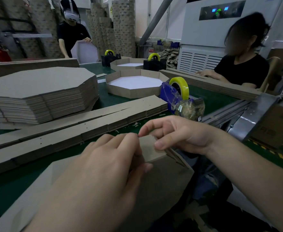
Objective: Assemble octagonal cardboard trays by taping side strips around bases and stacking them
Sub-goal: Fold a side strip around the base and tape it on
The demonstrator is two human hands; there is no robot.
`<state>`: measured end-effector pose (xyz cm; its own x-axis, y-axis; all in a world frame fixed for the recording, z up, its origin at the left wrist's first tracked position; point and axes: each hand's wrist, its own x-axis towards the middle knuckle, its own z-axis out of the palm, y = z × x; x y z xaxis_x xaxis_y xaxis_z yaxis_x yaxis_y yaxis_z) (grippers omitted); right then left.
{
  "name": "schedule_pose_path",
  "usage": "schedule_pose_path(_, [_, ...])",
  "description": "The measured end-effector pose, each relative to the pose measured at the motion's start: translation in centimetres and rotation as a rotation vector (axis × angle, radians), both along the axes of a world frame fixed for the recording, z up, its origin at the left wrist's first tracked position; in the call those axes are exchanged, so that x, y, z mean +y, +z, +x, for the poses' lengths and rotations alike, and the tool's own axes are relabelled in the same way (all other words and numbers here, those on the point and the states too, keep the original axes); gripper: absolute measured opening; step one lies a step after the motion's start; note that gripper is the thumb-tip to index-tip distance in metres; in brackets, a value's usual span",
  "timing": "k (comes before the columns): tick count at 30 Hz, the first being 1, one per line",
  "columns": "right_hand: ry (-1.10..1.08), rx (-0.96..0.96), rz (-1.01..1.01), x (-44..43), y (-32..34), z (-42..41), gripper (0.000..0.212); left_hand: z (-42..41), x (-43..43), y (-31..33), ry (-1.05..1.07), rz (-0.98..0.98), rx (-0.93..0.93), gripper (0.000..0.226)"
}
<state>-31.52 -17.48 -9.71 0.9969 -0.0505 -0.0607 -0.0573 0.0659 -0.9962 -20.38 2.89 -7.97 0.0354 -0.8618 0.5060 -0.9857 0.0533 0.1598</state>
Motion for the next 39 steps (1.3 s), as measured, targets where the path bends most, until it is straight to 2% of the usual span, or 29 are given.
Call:
schedule_pose_path(4, [-0.082, -0.054, 0.094, 0.1, -0.9, 0.5, 0.032, 0.0, 0.0, -0.1, -0.001, -0.001, -0.008, 0.025])
schedule_pose_path(8, [-0.015, -0.098, 0.158, 0.4, -1.1, 0.4, 0.031, 0.1, -0.1, 0.0, 0.007, 0.009, -0.001, 0.024])
schedule_pose_path(12, [-0.009, -0.058, 0.153, 0.4, -0.9, 0.4, 0.032, -0.1, -0.3, 0.1, 0.014, 0.050, -0.009, 0.023])
schedule_pose_path(14, [-0.012, -0.027, 0.123, 0.2, -0.9, 0.4, 0.032, -0.1, -0.4, 0.1, 0.022, 0.079, -0.016, 0.026])
schedule_pose_path(16, [-0.086, -0.020, -0.054, -0.5, -0.8, 0.3, 0.028, -0.3, -0.6, 0.0, 0.043, 0.106, -0.062, 0.036])
schedule_pose_path(18, [-0.309, -0.048, -0.233, -2.0, -0.4, 0.0, 0.021, -0.5, -0.7, -0.1, 0.074, 0.137, -0.126, 0.043])
schedule_pose_path(20, [-0.681, -0.103, -0.353, -4.6, 0.1, -0.5, 0.014, -0.6, -0.7, -0.2, 0.089, 0.147, -0.162, 0.043])
schedule_pose_path(21, [-0.912, -0.107, -0.479, -6.4, 0.3, -0.9, 0.009, -0.6, -0.7, -0.3, 0.097, 0.146, -0.175, 0.042])
schedule_pose_path(23, [-1.309, 0.014, -0.775, -10.4, 0.3, -1.9, 0.008, -0.4, -0.8, -0.5, 0.121, 0.148, -0.200, 0.042])
schedule_pose_path(24, [-1.399, 0.115, -0.836, -12.2, 0.2, -2.5, 0.013, -0.4, -0.9, -0.5, 0.130, 0.147, -0.210, 0.042])
schedule_pose_path(26, [-1.371, 0.302, -0.775, -15.0, -0.5, -3.1, 0.021, -0.3, -1.1, -0.6, 0.141, 0.149, -0.223, 0.043])
schedule_pose_path(29, [-1.298, 0.409, -0.572, -16.8, -1.1, -3.2, 0.022, -0.2, -1.2, -0.7, 0.143, 0.126, -0.237, 0.043])
schedule_pose_path(32, [-1.280, 0.395, -0.465, -17.5, -1.1, -3.3, 0.026, -0.1, -1.3, -0.8, 0.147, 0.105, -0.252, 0.043])
schedule_pose_path(39, [-1.324, 0.264, -0.100, -17.5, -0.6, -2.3, 0.003, -0.2, -1.3, -0.8, 0.130, 0.091, -0.252, 0.044])
